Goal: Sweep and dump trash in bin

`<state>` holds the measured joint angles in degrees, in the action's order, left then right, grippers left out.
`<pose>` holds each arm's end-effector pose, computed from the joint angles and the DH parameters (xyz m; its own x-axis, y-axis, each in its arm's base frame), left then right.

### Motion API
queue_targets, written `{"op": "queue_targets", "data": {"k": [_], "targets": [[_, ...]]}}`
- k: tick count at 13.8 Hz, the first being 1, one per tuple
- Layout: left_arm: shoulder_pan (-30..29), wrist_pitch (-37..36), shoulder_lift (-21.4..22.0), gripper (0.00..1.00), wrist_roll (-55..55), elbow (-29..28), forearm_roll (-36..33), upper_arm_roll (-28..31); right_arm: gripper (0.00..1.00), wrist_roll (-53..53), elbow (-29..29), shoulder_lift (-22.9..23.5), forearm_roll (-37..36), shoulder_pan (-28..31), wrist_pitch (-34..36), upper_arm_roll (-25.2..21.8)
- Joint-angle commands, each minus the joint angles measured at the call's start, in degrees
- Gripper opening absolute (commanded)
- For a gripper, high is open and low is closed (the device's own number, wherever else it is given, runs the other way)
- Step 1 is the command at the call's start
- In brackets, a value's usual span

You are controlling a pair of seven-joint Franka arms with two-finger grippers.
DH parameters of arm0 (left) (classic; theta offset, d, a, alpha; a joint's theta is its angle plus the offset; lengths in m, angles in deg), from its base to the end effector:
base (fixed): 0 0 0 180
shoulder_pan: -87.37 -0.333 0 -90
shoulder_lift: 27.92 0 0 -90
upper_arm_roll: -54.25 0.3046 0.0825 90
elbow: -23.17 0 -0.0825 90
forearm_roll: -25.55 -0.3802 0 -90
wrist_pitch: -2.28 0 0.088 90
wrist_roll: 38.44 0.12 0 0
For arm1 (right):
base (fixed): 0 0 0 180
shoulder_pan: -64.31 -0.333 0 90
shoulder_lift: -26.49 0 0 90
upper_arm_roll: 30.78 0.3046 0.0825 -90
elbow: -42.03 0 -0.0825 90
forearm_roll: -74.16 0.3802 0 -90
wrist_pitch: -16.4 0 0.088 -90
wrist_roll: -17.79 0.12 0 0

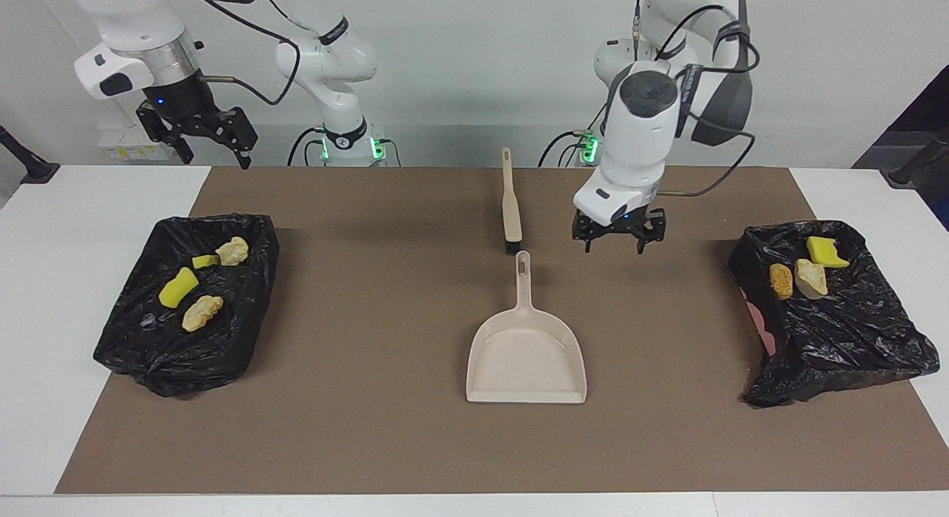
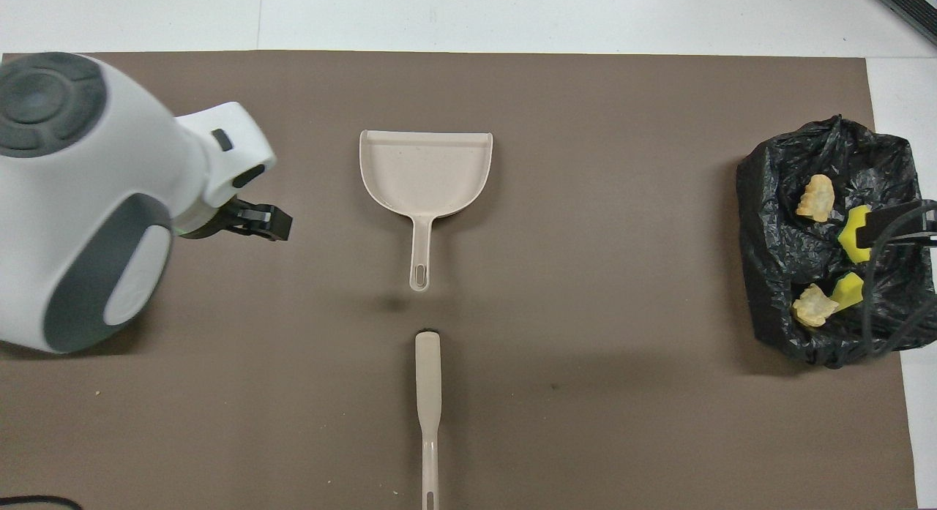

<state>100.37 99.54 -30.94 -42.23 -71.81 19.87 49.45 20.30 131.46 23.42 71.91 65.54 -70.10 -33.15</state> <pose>0.5490 -0.1640 0.5411 0.9671 -0.2544 -0.0071 -0.2539 -0.9626 -0.0943 0.5272 -0.0387 0.6283 0.9941 -0.1087 0.0041 -0.1088 -0.9934 0.0368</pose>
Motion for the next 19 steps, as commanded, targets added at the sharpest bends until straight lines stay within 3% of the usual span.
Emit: {"op": "queue_targets", "data": {"k": [1,4,6,8,11,13,19], "targets": [[0.44,-1.28,4.6,1.0,6.15,-1.0,1.37,3.82,1.0,0.83,1.27,-1.32,0.93,0.97,0.19,0.79],[0.27,-3.9,6.62,1.0,10.36,1.37,1.54,8.66,1.0,0.82,1.27,-1.41,2.06,0.88,1.84,0.97],[-3.5,-6.89,6.46,1.0,14.06,5.48,4.95,8.76,1.0,1.18,1.44,-1.76,2.78,0.88,3.61,1.06],[-5.7,-11.89,4.88,1.0,14.33,9.53,6.11,9.02,1.0,0.83,1.27,-1.67,2.78,0.97,3.44,1.06],[-6.77,-12.96,4.26,1.0,15.3,11.21,6.73,8.85,1.0,0.83,1.27,-1.58,2.78,0.88,3.44,1.06],[-7.29,-15.06,1.46,1.0,15.3,15.24,6.91,8.41,1.0,0.83,1.27,-1.58,2.78,0.88,3.44,1.06],[-8.79,-15.34,2.15,1.0,15.13,15.35,6.64,7.44,1.0,0.83,1.27,-1.58,2.78,0.97,3.35,1.06]]}}
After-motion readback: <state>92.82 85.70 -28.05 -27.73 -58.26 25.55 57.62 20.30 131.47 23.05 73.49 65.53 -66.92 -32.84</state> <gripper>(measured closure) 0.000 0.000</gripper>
